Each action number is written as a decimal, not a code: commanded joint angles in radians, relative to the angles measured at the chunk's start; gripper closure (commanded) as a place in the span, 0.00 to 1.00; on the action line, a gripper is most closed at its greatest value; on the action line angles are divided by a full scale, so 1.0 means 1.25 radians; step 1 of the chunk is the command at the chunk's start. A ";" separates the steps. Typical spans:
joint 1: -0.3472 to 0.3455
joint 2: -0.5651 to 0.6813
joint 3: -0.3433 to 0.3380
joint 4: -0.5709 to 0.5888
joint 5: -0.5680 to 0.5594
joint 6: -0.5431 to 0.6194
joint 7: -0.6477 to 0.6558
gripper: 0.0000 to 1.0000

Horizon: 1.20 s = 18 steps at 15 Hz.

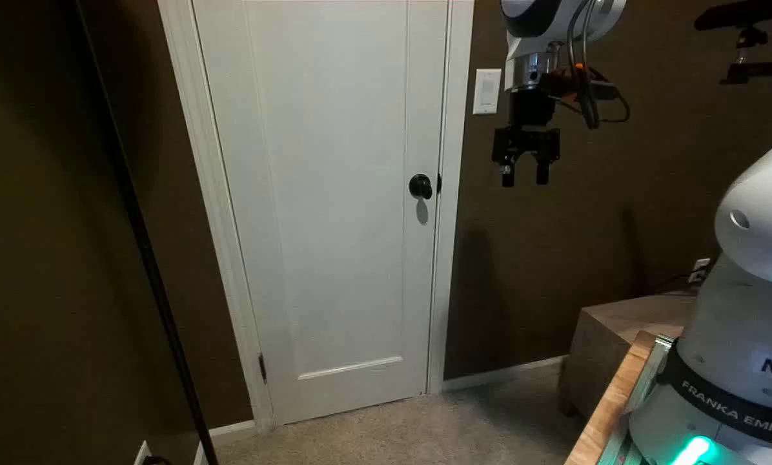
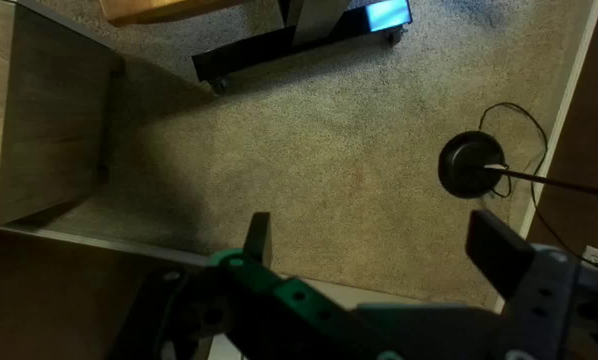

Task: Flip the switch

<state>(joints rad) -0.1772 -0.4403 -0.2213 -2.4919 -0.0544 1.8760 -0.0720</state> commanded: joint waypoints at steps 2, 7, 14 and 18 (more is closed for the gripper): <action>-0.007 0.001 0.006 0.002 0.003 -0.002 -0.002 0.00; -0.043 -0.002 0.018 0.023 -0.057 0.160 0.073 0.00; -0.114 0.024 0.009 0.100 -0.100 0.413 0.148 0.47; -0.158 0.074 0.042 0.124 -0.139 0.620 0.236 0.76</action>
<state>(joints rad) -0.3282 -0.4174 -0.2095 -2.3770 -0.1725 2.5055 0.1206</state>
